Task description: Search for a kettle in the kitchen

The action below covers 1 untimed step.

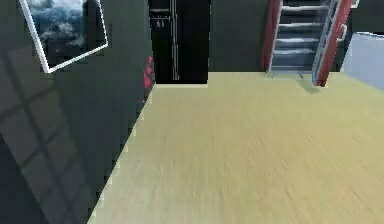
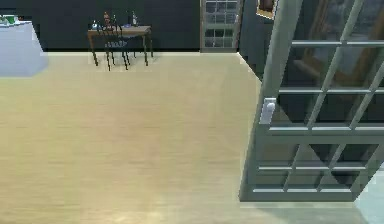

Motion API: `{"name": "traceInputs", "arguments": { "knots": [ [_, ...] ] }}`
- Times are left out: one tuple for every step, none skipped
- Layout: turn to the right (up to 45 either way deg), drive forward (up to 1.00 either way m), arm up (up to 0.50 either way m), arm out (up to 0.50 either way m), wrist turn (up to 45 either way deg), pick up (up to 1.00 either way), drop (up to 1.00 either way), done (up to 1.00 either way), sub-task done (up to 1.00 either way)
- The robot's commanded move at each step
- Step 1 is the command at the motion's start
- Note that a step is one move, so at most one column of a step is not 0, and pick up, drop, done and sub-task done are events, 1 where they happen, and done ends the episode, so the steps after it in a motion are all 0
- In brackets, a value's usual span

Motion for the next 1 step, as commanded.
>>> {"name": "traceInputs", "arguments": {
  "knots": [
    [45.0, 0.00, 0.00, 0.00, 0.0, 0.00, 0.00, 0.00, 0.00]
  ]
}}
